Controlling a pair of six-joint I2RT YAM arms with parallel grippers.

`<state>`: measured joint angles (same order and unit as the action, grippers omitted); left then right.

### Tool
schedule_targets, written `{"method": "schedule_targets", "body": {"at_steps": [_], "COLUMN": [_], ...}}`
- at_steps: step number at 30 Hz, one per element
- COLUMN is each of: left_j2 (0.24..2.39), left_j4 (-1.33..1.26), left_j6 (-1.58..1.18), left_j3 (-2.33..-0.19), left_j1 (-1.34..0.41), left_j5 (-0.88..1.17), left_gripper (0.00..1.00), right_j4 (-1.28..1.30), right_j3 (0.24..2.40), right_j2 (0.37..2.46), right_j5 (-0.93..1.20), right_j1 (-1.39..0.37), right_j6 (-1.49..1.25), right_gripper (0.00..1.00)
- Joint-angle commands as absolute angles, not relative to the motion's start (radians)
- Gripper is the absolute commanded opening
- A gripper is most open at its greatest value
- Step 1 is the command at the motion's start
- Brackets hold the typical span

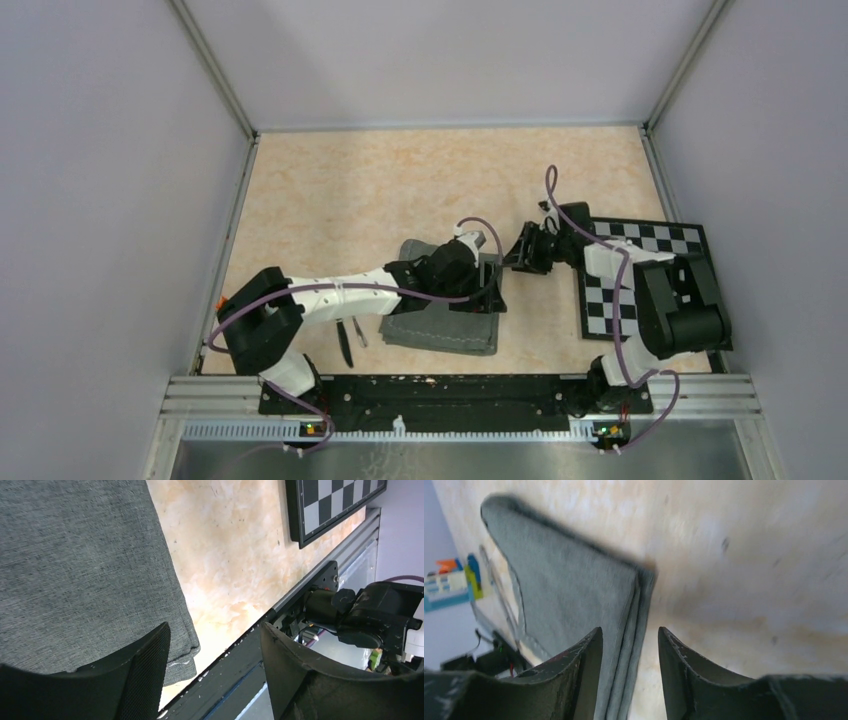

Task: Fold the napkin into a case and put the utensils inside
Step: Smooth out the lower triangle-folded napkin at the center of the board.

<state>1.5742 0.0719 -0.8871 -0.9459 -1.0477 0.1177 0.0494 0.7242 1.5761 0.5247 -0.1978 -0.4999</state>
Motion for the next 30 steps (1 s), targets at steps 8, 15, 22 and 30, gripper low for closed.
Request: {"method": "schedule_targets", "body": {"at_steps": [8,15,22,30], "left_j2": [1.589,1.665,1.711,1.746], "left_j4": [0.255,0.334,0.386,0.421], "left_j6": [-0.843,-0.841,-0.84,-0.821], "left_j3": [-0.996,-1.056,-1.097,-1.136], "left_j1": [-1.166,-1.249,-1.277,-1.285], "left_j5": [0.041,-0.061,-0.125,-0.155], "left_gripper": [0.71,0.51,0.45,0.38], "right_j4": [0.036,0.181,0.175,0.088], "right_j3": [0.426,0.329,0.285,0.257], "right_j2": [1.286,1.113,1.053,1.121], "right_j5": [0.778,0.743,0.727,0.742], "right_j1": [-0.222,-0.358,-0.425,-0.467], "right_j6": [-0.547,-0.603,-0.651,-0.668], "right_gripper": [0.44,0.32,0.25,0.16]}}
